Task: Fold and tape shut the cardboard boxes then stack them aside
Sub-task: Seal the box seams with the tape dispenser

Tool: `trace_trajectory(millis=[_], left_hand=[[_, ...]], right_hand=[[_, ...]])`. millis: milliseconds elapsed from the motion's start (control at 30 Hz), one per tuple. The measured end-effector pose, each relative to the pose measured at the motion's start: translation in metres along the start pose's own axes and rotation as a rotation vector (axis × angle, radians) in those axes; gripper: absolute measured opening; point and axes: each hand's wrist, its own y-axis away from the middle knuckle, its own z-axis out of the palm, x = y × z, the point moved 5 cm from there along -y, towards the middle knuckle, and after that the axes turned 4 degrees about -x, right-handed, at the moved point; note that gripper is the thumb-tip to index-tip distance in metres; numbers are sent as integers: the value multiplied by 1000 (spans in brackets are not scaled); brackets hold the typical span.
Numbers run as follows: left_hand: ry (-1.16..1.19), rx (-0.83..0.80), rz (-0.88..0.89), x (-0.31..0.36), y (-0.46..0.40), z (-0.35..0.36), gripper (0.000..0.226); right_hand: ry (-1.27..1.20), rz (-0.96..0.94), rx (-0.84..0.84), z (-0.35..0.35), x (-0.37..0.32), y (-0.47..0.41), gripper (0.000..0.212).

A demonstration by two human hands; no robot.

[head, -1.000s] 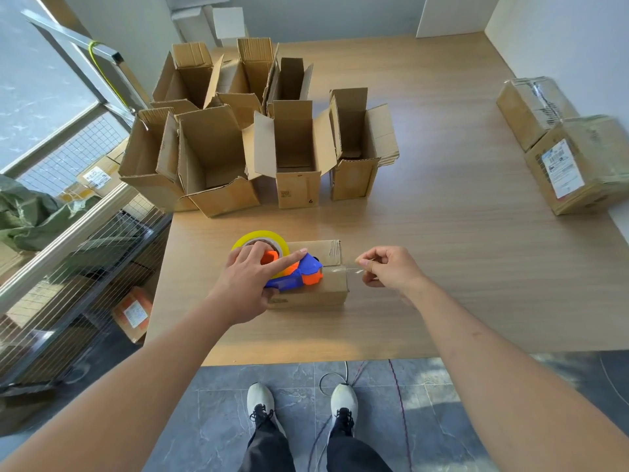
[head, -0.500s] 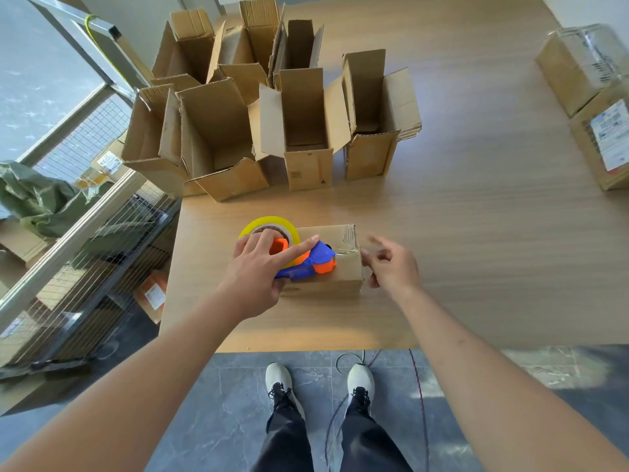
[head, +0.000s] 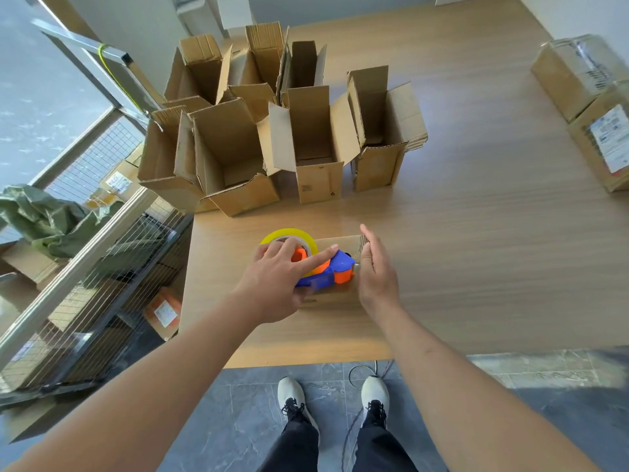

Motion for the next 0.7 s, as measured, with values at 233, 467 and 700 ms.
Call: trace_trajectory(millis=[233, 467, 700], left_hand=[[-71, -172, 198, -9, -11, -36, 68], [155, -404, 170, -42, -3, -55, 65], [570, -603, 20, -122, 56, -35, 66]], right_hand=[[148, 49, -36, 2, -1, 0, 42], [279, 85, -43, -1, -11, 4, 36], [403, 118, -4, 1, -16, 5, 44]])
